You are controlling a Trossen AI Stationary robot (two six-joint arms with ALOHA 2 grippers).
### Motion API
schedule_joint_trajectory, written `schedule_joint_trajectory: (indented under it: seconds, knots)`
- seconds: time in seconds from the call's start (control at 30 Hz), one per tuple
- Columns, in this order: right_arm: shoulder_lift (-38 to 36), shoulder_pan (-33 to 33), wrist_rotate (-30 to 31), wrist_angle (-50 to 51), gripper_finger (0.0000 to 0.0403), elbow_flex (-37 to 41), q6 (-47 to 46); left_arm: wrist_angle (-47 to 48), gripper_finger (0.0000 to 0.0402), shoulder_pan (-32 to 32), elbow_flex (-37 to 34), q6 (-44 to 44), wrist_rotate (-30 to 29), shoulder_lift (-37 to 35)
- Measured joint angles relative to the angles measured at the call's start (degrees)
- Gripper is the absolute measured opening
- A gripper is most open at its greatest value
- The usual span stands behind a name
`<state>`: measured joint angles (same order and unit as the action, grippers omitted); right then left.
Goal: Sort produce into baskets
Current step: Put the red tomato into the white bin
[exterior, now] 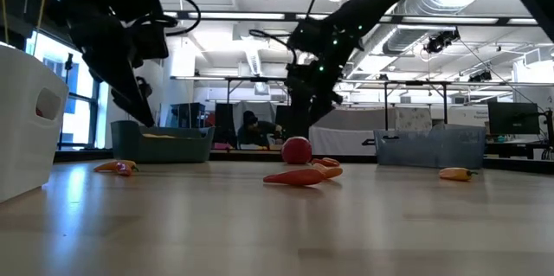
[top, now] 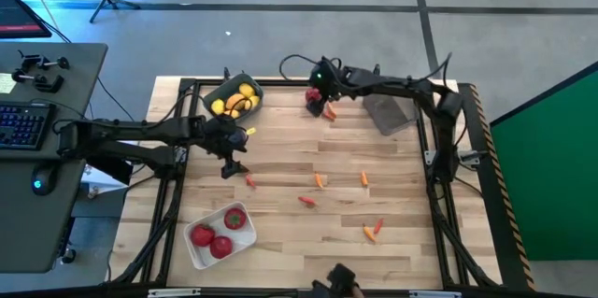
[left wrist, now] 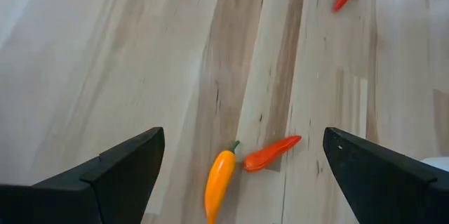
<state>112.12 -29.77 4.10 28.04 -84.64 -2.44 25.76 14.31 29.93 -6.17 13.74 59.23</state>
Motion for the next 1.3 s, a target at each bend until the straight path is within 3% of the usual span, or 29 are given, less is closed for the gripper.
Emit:
schedule_joint_trajectory:
  seconds: [0.47,0.9,1.3]
  knots:
    - [7.3,-3.7,-6.4,1.7,0.0336,-3.6,10.2,0.1,0.0376,-1.0,0.0,-9.4,-0.1,0.1]
    - [6.5,-5.1,-8.3,1.6,0.0336,-3.7,11.5,-0.2,0.0376,-1.4,0.0,-21.7,-0.2,0.1]
    - [10.0,-5.1,-11.6,5.2,0.0336,-14.8,11.3,-0.4,0.0376,-1.4,0.0,-25.3,-0.2,0.1]
